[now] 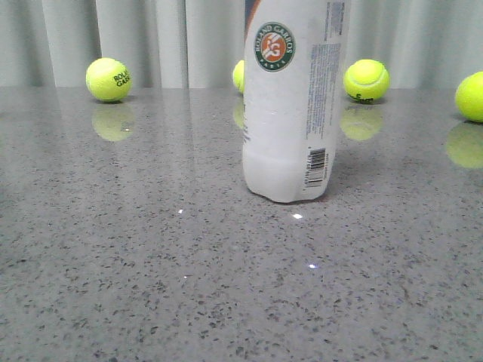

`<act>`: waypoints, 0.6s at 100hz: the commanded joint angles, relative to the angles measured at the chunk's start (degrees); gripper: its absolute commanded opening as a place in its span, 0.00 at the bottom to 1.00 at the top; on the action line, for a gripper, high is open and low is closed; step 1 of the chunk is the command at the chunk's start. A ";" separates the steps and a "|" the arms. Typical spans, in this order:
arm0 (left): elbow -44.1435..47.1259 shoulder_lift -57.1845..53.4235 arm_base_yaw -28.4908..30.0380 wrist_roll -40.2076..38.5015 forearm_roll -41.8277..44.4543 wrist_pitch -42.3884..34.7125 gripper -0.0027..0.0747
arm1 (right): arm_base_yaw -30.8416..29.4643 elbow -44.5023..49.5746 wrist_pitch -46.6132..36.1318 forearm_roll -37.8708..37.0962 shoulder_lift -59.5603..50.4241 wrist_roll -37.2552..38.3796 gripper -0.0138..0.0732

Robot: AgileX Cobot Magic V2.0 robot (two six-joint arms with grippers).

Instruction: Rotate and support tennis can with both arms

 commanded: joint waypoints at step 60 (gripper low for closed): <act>26.60 -35.96 16.28 -8.39 5.49 -6.39 0.01 | -0.22 -1.42 -4.01 0.64 0.58 -0.53 0.08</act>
